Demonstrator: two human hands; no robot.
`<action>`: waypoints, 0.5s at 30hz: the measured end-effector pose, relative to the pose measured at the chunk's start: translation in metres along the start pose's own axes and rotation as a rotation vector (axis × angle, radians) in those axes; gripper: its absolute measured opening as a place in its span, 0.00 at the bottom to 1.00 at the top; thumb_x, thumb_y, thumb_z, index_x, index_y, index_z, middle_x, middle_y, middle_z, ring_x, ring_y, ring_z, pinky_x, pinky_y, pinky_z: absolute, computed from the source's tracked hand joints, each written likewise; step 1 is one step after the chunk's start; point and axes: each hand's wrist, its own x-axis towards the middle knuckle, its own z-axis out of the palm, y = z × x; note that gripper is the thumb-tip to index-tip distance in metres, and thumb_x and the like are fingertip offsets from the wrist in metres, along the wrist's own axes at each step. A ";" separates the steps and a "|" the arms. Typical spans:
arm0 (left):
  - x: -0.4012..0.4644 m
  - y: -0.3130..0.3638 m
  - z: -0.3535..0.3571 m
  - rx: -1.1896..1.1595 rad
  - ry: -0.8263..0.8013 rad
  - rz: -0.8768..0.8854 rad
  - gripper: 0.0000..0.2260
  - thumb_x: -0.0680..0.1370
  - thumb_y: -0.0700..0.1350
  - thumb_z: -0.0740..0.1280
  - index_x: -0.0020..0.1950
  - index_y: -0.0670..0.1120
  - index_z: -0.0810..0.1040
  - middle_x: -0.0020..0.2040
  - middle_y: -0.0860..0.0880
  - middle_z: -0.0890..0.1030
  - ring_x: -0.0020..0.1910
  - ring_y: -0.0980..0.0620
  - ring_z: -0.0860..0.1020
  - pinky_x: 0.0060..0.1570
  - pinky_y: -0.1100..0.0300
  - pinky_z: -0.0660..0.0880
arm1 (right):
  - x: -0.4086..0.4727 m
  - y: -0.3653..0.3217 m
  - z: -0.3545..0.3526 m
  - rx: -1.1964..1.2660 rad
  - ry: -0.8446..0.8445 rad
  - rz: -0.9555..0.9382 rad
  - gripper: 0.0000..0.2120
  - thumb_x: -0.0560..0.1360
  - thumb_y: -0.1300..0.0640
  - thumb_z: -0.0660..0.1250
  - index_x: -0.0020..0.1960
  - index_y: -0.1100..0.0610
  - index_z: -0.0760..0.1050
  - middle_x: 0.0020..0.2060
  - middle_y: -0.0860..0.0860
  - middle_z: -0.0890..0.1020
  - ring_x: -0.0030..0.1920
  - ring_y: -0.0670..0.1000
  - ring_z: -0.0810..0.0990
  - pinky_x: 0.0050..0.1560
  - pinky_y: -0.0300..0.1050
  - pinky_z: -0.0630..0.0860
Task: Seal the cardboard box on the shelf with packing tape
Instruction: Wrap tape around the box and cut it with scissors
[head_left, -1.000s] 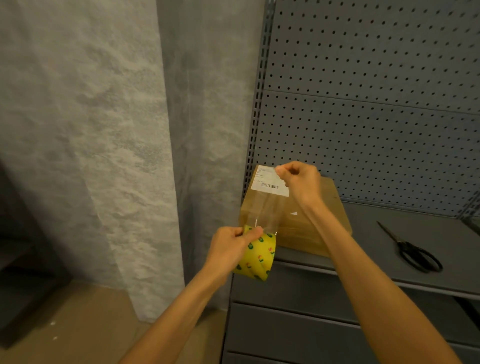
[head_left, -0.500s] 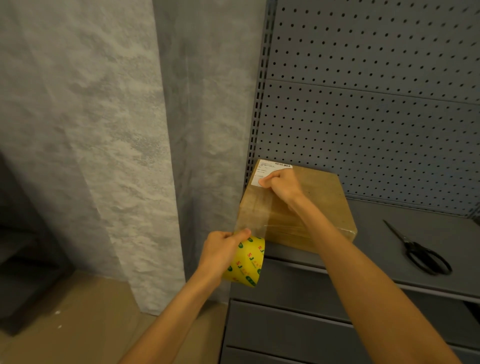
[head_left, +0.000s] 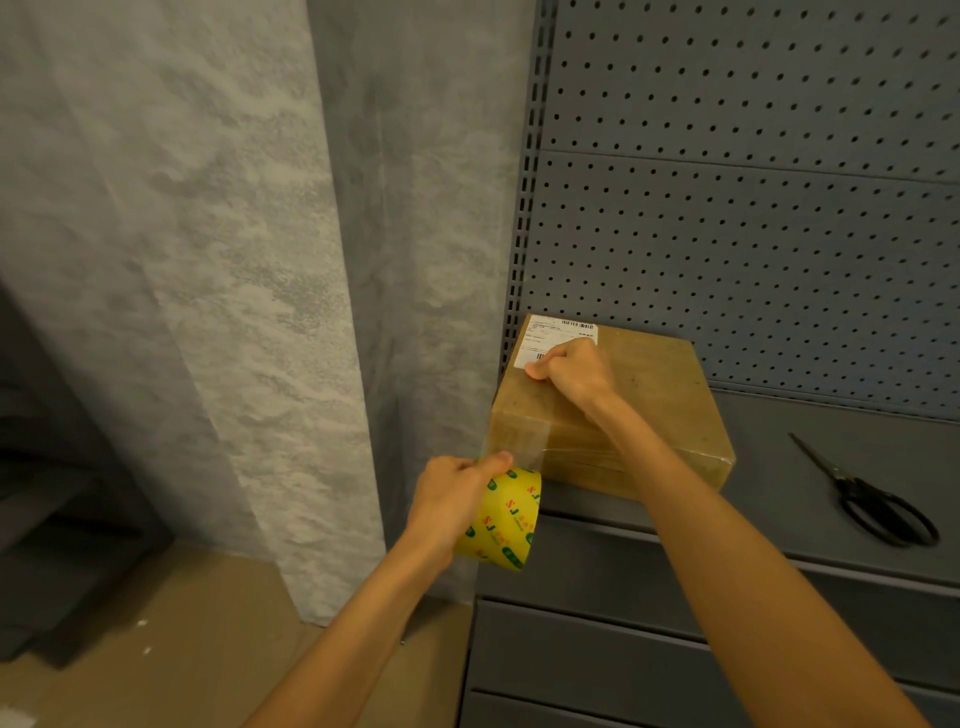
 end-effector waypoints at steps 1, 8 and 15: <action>0.000 -0.001 0.000 0.000 0.001 0.000 0.22 0.70 0.55 0.71 0.47 0.35 0.81 0.42 0.37 0.83 0.43 0.37 0.82 0.51 0.43 0.77 | 0.000 0.000 0.000 -0.001 0.000 -0.005 0.07 0.73 0.57 0.71 0.47 0.60 0.83 0.52 0.54 0.83 0.50 0.49 0.76 0.47 0.42 0.72; 0.002 0.002 -0.003 -0.018 -0.022 0.000 0.21 0.71 0.54 0.71 0.47 0.36 0.81 0.43 0.36 0.82 0.44 0.37 0.82 0.50 0.44 0.78 | -0.001 0.001 0.000 0.001 -0.001 -0.027 0.09 0.73 0.57 0.71 0.51 0.60 0.82 0.53 0.55 0.82 0.48 0.48 0.75 0.49 0.42 0.73; 0.006 0.000 -0.004 -0.035 -0.044 0.003 0.15 0.72 0.54 0.71 0.41 0.40 0.80 0.40 0.36 0.82 0.42 0.36 0.82 0.51 0.45 0.77 | -0.001 0.002 0.002 -0.087 0.003 -0.054 0.06 0.73 0.54 0.71 0.46 0.57 0.81 0.51 0.54 0.82 0.49 0.49 0.77 0.51 0.47 0.77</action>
